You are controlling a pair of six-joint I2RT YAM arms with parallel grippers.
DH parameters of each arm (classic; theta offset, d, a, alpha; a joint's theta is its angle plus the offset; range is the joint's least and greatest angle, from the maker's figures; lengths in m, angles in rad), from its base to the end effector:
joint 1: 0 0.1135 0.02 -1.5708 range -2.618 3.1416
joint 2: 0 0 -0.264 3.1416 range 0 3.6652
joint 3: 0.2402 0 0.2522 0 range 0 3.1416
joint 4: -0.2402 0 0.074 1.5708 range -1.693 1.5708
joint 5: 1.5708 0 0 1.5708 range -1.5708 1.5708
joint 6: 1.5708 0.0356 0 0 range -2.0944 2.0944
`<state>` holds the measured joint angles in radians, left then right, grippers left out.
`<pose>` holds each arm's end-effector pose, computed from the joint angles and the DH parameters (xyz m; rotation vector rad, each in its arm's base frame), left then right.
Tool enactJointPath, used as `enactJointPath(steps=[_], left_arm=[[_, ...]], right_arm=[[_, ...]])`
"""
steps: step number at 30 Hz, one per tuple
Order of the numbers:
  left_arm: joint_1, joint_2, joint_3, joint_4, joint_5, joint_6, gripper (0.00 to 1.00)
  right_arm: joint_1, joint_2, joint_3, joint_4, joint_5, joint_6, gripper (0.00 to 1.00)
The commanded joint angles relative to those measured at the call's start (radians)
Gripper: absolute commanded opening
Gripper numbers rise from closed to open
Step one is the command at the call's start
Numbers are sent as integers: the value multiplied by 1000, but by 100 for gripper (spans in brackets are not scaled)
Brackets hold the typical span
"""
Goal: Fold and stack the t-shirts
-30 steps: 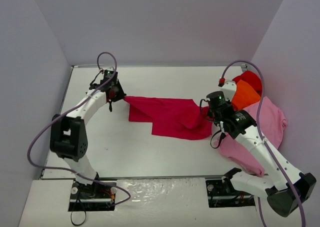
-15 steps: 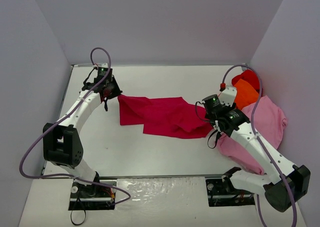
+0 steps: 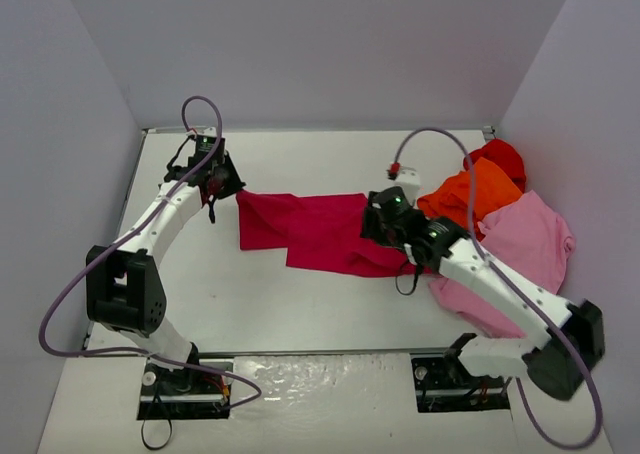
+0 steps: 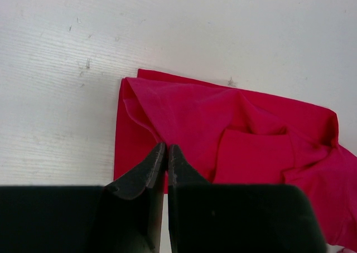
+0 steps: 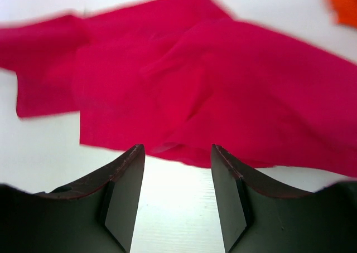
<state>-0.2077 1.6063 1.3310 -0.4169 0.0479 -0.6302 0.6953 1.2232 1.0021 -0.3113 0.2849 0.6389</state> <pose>0.3575 -0.0771 0.2986 -0.4591 2.2650 -0.4923 0.2179 0.1688 0.3116 0.1136 2.1175 0.5092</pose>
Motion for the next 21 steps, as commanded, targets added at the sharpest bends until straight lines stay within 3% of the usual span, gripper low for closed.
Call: enactJointPath(steps=[1,7,21], left_arm=[[9,-63,0,29,8,-5,0],[10,-81,-20,30,19,-3,0],[9,-91,-34,27,33,13,0]], right_arm=[[51,256,102,164,-110,-100,47],[43,496,262,227,-126,-188,44],[-18,619,321,251,-148,-234,41]])
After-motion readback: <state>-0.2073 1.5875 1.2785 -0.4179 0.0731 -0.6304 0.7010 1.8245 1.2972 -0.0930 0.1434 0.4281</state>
